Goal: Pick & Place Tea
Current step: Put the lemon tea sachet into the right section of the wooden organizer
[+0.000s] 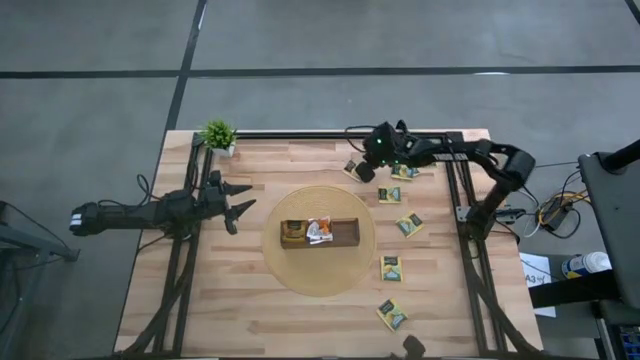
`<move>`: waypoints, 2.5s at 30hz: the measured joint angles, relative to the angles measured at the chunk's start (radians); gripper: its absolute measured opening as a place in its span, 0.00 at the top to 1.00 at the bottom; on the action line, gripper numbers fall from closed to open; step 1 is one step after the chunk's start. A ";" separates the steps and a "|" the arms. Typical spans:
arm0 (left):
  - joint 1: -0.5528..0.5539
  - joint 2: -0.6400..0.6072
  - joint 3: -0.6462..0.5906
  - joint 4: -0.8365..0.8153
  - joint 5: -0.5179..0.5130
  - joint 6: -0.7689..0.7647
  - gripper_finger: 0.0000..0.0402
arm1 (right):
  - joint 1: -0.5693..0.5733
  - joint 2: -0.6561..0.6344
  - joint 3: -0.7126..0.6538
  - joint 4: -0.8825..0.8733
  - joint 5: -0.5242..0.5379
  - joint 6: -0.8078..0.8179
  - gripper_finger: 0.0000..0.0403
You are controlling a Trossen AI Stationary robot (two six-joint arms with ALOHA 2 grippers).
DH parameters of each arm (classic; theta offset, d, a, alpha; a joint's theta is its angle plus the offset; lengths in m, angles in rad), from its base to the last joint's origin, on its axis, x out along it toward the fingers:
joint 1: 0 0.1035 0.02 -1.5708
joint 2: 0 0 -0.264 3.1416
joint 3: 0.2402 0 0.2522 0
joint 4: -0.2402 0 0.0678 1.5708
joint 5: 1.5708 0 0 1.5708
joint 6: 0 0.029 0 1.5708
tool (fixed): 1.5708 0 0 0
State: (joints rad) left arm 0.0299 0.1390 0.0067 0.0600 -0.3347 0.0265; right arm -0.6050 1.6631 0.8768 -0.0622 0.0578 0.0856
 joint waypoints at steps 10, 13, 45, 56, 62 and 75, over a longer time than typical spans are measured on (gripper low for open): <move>0.000 0.000 0.000 0.000 0.000 0.000 0.50 | 0.071 -0.213 -0.186 0.024 -0.006 0.019 0.98; 0.001 0.000 0.000 0.000 0.000 0.000 0.50 | 0.070 -0.231 -0.204 0.048 -0.005 -0.018 0.98; 0.000 0.001 0.000 0.000 0.000 0.000 0.50 | 0.015 0.179 0.026 0.055 0.029 0.037 0.33; 0.000 0.001 0.000 0.000 0.000 0.000 0.50 | 0.015 0.195 0.072 -0.054 0.024 0.036 0.60; 0.000 0.001 0.000 0.000 0.000 0.000 0.50 | 0.015 0.194 0.071 -0.058 0.026 0.004 0.90; 0.001 0.001 0.000 0.000 0.000 0.000 0.50 | 0.054 0.071 0.057 -0.101 0.027 -0.011 0.98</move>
State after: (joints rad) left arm 0.0307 0.1398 0.0068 0.0601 -0.3344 0.0265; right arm -0.5514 1.7344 0.9337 -0.1633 0.0844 0.0746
